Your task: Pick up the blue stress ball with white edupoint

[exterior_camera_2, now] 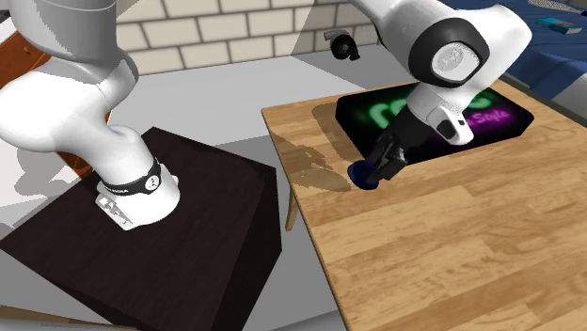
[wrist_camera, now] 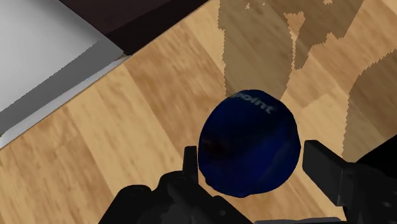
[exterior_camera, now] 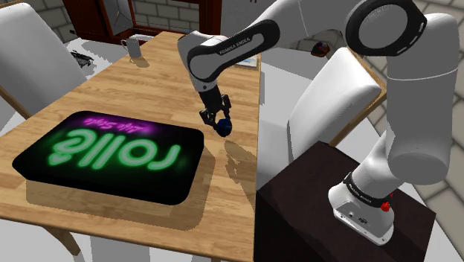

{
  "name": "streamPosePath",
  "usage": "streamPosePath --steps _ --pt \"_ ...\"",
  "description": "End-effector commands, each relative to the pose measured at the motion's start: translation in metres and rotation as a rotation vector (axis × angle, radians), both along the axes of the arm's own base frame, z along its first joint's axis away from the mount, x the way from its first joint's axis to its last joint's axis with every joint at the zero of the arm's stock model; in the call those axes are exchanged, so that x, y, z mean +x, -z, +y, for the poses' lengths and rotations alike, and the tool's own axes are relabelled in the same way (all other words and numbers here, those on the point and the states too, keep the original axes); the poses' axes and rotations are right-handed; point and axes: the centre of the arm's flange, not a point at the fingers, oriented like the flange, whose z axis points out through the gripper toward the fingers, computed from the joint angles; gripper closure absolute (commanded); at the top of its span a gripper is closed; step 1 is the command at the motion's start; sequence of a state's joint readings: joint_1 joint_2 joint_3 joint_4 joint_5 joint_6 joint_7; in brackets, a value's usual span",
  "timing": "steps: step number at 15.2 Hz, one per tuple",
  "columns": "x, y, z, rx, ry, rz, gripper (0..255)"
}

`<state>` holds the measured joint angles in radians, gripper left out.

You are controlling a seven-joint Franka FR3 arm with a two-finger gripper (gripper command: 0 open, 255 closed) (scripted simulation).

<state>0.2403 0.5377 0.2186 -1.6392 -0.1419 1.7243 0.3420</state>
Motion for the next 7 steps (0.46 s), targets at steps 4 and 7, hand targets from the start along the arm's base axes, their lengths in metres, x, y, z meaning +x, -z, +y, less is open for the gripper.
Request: streamPosePath --steps 4,7 --pt "0.000 -0.026 0.000 0.000 0.000 0.000 255" --pt "0.000 -0.032 0.000 0.000 0.000 0.000 255"
